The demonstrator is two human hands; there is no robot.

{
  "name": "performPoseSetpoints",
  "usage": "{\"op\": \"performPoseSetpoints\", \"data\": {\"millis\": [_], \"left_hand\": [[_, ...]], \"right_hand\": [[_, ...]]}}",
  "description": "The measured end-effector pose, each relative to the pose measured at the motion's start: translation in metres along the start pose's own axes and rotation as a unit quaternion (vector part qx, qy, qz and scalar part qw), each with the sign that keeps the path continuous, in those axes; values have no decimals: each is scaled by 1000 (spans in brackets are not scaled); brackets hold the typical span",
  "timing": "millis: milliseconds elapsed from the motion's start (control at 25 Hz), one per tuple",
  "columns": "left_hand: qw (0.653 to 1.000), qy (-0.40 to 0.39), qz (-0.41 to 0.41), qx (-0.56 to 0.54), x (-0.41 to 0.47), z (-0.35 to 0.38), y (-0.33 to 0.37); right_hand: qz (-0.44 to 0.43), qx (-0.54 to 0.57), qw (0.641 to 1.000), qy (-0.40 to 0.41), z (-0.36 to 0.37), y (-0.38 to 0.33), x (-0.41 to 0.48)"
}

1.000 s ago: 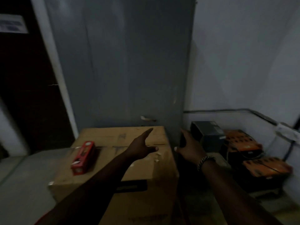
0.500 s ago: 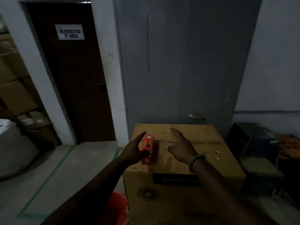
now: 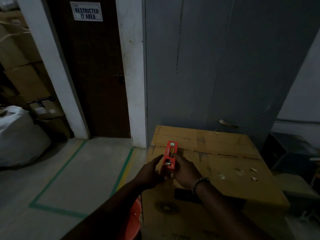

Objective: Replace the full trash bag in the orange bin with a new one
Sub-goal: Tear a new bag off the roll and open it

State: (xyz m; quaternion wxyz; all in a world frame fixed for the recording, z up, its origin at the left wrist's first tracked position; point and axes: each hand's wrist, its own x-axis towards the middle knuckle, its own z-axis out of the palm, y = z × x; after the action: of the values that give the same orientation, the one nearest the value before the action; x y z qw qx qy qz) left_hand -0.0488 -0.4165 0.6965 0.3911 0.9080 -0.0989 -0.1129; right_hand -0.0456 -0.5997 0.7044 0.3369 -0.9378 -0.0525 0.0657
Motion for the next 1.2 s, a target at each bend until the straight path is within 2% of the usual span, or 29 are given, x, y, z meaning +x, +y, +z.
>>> {"op": "performPoseSetpoints", "data": {"millis": [280, 360, 440, 560, 680, 760, 880, 1000, 1080, 1200], "left_hand": [[999, 5, -16, -31, 35, 24, 0], [994, 26, -37, -101, 43, 28, -4], [990, 57, -38, -122, 53, 33, -15], [985, 50, -44, -156, 55, 38, -1], [992, 27, -35, -121, 57, 34, 3], [998, 30, -10, -49, 61, 23, 3], [1000, 18, 19, -12, 76, 3, 9], [997, 46, 65, -2, 90, -18, 21], [995, 34, 95, -18, 100, -30, 27], [993, 30, 111, -30, 111, -38, 26]], "right_hand": [[-17, -15, 998, -54, 7, 31, 34], [-31, -27, 997, -58, 9, 39, 39], [-44, -28, 997, -62, 10, 46, 45], [-58, -19, 996, -67, 10, 50, 48], [-65, 20, 996, -61, 5, 50, 50], [-66, 40, 995, -58, -5, 46, 56], [-64, 66, 995, -30, -27, 38, 73], [-36, 93, 994, 38, -56, 27, 90], [-15, 103, 991, 86, -70, 20, 99], [-2, 123, 986, 111, -74, 10, 103]]}}
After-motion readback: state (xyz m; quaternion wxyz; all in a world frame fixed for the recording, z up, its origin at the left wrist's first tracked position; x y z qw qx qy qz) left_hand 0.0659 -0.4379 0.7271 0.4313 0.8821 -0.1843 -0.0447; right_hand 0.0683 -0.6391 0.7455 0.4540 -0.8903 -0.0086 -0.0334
